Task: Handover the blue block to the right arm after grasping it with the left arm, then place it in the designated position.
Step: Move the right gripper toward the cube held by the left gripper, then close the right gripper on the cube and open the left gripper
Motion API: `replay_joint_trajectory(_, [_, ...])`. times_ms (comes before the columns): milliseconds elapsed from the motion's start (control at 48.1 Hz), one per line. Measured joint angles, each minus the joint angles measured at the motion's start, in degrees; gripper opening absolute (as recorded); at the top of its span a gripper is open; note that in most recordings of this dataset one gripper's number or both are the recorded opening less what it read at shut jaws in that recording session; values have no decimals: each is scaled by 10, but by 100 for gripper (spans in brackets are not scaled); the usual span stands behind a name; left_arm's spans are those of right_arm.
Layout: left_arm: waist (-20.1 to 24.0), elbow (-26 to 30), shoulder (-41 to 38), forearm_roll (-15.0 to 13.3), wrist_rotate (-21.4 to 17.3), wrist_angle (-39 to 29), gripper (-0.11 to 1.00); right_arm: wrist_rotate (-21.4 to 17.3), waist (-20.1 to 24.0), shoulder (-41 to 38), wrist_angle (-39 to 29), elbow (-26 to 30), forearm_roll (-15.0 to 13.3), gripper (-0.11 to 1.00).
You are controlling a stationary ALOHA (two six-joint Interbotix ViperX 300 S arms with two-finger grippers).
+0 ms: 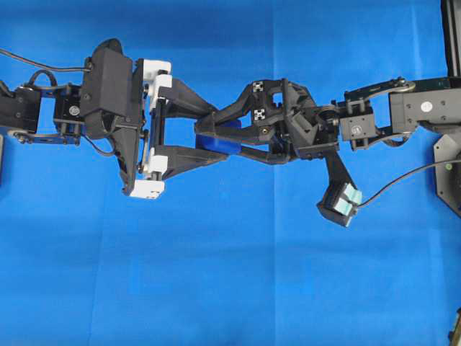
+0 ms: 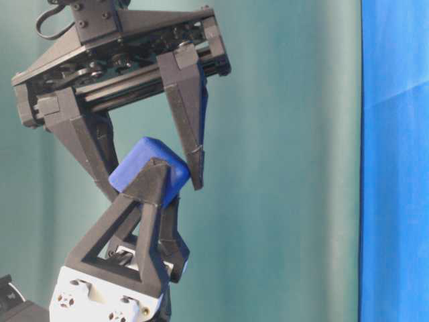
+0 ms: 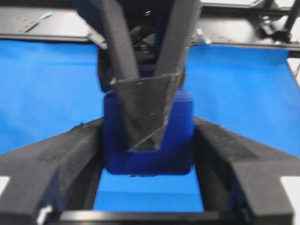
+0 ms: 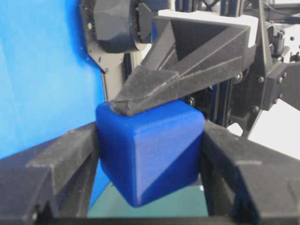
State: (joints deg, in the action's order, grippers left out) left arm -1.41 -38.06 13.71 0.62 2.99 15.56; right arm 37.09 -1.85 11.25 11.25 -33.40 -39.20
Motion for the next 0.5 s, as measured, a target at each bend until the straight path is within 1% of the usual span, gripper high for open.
replay_joint_trajectory(312, [-1, 0, 0, -1, -3, 1, 49, -14, 0, 1, 0, 0, 0, 52])
replay_joint_trajectory(499, [-1, 0, 0, -1, -4, 0, 49, -15, 0, 1, 0, 0, 0, 52])
